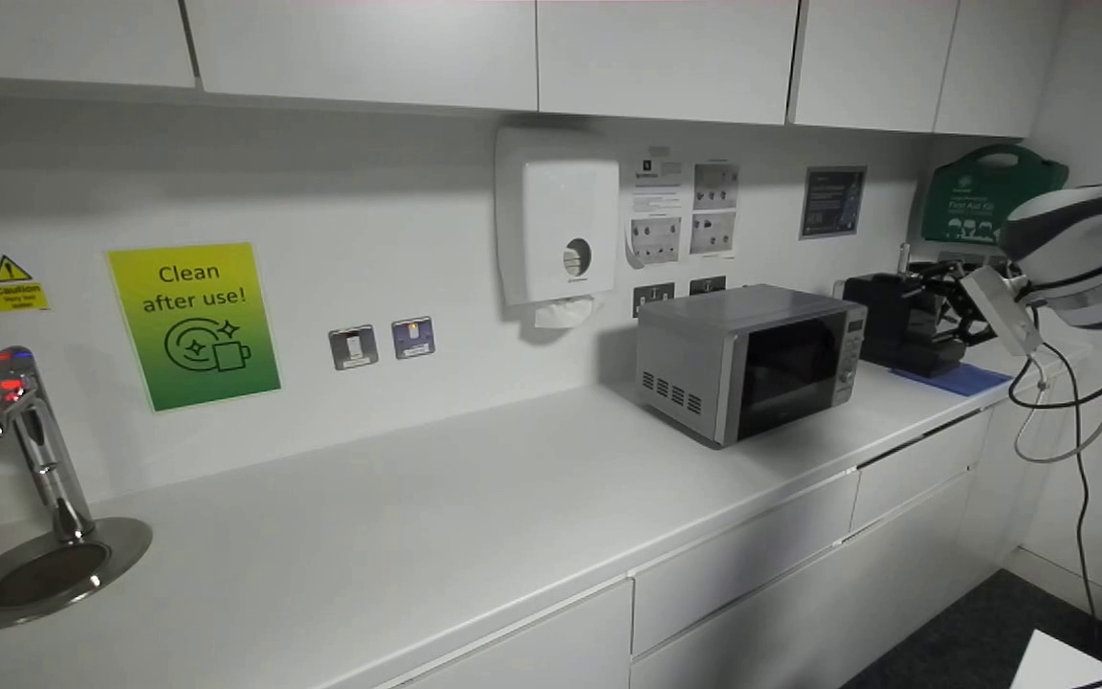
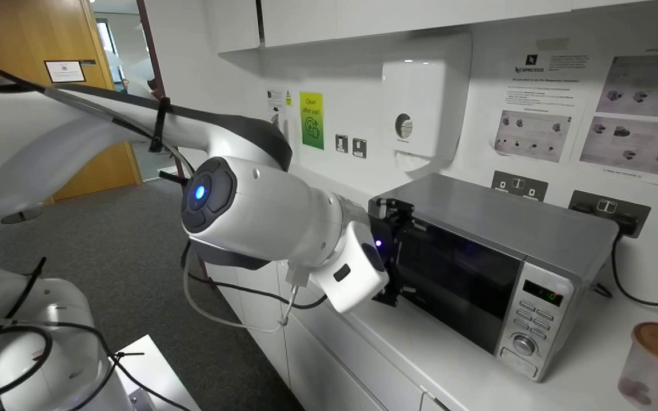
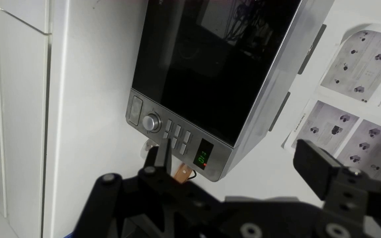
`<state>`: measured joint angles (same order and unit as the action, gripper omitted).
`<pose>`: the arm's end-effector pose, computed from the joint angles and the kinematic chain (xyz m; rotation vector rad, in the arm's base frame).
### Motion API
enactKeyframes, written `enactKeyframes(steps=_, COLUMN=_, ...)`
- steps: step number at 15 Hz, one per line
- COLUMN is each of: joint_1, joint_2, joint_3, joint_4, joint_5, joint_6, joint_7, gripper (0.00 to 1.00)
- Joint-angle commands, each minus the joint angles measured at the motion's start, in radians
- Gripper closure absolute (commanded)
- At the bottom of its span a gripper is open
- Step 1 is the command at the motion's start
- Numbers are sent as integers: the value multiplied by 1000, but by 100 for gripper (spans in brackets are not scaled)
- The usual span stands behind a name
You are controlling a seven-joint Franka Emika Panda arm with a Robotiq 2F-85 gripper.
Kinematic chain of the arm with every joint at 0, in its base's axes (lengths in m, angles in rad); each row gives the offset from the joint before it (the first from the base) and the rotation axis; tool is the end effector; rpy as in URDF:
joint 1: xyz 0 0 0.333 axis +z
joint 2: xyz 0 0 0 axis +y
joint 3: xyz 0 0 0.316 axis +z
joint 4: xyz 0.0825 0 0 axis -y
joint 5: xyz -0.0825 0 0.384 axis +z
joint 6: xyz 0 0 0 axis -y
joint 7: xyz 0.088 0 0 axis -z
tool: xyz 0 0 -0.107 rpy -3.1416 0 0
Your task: Press a button on the microwave
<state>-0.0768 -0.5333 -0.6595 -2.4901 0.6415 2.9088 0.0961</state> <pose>0.2957 -0.3560 0.5132 -1.7986 1.6394 -1.1841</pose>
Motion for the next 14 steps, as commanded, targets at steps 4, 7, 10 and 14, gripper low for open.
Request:
enactKeyframes(steps=4, joint_1=191, joint_2=26, joint_3=-240, joint_4=84, joint_5=80, joint_6=-44, joint_7=-80, gripper=0)
enactKeyframes(steps=7, joint_1=330, joint_2=31, joint_3=-420, joint_4=144, joint_5=132, joint_6=-46, joint_7=-90, gripper=0)
enactKeyframes(steps=10, joint_1=490, joint_2=9, joint_3=-587, joint_4=205, joint_5=159, joint_6=-6, joint_7=-113, gripper=0)
enactKeyframes(steps=14, joint_1=713, joint_2=-14, joint_3=-791, joint_4=294, joint_5=147, joint_6=56, joint_7=-120, gripper=0)
